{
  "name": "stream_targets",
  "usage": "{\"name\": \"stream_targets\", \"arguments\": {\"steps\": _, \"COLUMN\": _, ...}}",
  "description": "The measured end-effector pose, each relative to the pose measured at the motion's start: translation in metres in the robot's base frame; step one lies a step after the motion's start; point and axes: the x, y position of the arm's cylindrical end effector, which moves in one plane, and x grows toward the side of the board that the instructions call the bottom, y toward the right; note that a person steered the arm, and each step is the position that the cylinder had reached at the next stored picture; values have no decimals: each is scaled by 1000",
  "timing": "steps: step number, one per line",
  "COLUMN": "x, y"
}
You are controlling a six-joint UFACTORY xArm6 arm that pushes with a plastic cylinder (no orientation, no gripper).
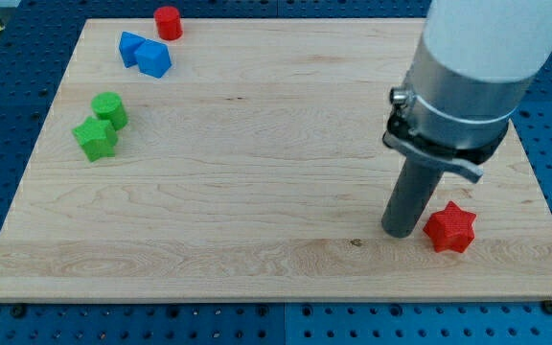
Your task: Move the red star to the bottom right of the board
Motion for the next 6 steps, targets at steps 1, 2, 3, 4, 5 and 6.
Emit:
{"name": "stream_targets", "arguments": {"steps": 1, "x": 0, "y": 2}}
{"name": "stream_targets", "arguments": {"steps": 2, "x": 0, "y": 14}}
{"name": "stream_targets", "arguments": {"steps": 3, "x": 0, "y": 52}}
{"name": "stream_targets", "arguments": {"steps": 4, "x": 0, "y": 78}}
{"name": "stream_targets", "arguments": {"steps": 5, "x": 1, "y": 83}}
{"name": "stream_targets", "arguments": {"steps": 6, "x": 1, "y": 91}}
